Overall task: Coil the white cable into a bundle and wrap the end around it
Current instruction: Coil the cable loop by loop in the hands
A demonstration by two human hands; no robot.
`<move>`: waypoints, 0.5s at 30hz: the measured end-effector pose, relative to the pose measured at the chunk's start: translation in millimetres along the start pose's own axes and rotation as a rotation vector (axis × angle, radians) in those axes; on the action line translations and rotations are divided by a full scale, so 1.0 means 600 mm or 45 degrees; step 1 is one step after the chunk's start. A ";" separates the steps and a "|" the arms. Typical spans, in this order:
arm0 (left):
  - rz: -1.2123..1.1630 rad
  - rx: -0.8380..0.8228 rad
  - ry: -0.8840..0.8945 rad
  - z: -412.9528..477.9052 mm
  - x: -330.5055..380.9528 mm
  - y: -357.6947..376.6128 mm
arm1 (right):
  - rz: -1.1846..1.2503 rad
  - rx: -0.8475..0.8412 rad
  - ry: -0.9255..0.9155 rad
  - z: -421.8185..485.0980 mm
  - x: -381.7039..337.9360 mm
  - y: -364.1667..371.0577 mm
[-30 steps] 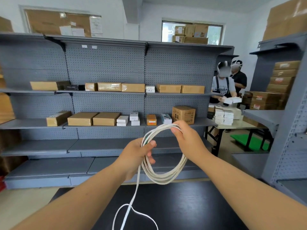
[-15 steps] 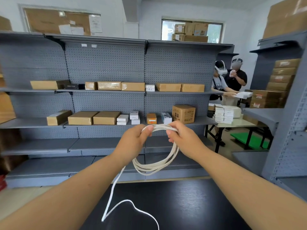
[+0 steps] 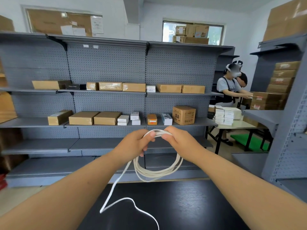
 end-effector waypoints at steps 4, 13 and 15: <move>-0.325 -0.075 -0.148 -0.010 -0.017 0.006 | 0.049 0.144 0.021 0.000 0.008 -0.012; -0.512 -0.034 -0.179 -0.020 -0.021 0.005 | 0.279 0.347 0.190 -0.006 0.025 -0.025; -0.432 0.020 -0.085 -0.018 -0.018 0.004 | 0.309 0.351 0.222 -0.007 0.028 -0.021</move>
Point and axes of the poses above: each hand's wrist, its own z-axis towards the middle knuckle, its own y-axis out of the palm, x = y × z, the point moved 4 cm from there along z, towards the middle knuckle, and after that the axes turned 5 degrees about -z, right-handed, at the moved point
